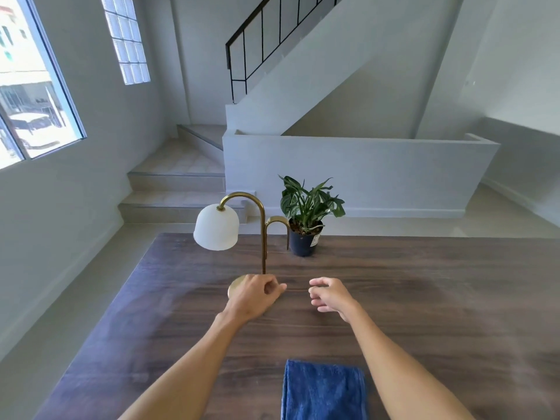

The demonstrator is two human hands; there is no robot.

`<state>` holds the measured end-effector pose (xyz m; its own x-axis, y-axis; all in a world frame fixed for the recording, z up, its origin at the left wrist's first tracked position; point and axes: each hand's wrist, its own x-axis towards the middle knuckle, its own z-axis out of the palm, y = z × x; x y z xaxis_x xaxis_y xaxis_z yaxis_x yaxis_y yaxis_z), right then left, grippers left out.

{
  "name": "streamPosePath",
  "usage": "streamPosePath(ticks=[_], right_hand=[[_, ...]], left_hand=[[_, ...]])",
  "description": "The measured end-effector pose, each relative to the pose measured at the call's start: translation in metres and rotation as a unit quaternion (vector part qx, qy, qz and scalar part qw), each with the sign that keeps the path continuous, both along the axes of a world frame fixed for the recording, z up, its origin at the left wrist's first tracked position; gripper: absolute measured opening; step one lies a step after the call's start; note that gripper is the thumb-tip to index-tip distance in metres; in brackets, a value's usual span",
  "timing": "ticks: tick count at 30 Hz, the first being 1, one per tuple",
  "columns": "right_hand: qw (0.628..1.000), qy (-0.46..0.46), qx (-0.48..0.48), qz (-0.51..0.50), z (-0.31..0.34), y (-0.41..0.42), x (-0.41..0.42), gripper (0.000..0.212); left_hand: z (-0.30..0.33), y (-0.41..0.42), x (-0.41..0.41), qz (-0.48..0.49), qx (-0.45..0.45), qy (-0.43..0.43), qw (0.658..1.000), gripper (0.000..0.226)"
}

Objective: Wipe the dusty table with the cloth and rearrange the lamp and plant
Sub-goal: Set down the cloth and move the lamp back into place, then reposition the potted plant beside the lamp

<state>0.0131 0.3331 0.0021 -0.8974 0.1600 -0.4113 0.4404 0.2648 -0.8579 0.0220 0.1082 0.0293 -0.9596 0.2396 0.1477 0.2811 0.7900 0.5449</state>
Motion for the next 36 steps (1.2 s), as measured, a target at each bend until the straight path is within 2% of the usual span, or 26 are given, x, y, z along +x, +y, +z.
streamPosePath(ticks=[2, 3, 7, 10, 14, 22, 27, 32, 36], right_hand=[[1.0, 0.004, 0.023, -0.004, 0.005, 0.013, 0.003, 0.027], [0.999, 0.006, 0.035, -0.009, 0.007, 0.019, 0.006, 0.027], [0.997, 0.019, 0.067, -0.033, 0.011, 0.034, 0.013, 0.027], [0.995, 0.042, 0.079, -0.032, 0.009, 0.041, 0.013, 0.027], [0.993, 0.067, 0.095, -0.038, 0.001, 0.05, 0.003, 0.03], [0.995, 0.069, 0.054, -0.041, -0.007, 0.059, -0.035, 0.035], [0.997, 0.068, 0.023, -0.027, -0.015, 0.069, -0.073, 0.032], [0.996, 0.077, 0.028, -0.019, -0.032, 0.083, -0.115, 0.027], [0.996, 0.089, 0.028, -0.005, -0.035, 0.08, -0.144, 0.04]], left_hand=[[-0.007, 0.01, 0.002, -0.053, 0.036, -0.05, 0.997, 0.026], [-0.011, 0.016, 0.001, -0.078, 0.06, -0.083, 0.992, 0.026], [-0.023, 0.032, -0.003, -0.111, 0.073, -0.148, 0.98, 0.047], [-0.028, 0.045, -0.009, -0.1, 0.104, -0.162, 0.976, 0.052], [-0.031, 0.063, -0.027, -0.076, 0.141, -0.148, 0.976, 0.052], [-0.03, 0.1, -0.059, -0.025, 0.175, -0.121, 0.977, 0.052], [-0.044, 0.119, -0.085, 0.06, 0.245, -0.108, 0.962, 0.049], [-0.064, 0.13, -0.113, 0.096, 0.251, -0.066, 0.961, 0.049], [-0.071, 0.134, -0.137, 0.12, 0.273, -0.042, 0.954, 0.048]])
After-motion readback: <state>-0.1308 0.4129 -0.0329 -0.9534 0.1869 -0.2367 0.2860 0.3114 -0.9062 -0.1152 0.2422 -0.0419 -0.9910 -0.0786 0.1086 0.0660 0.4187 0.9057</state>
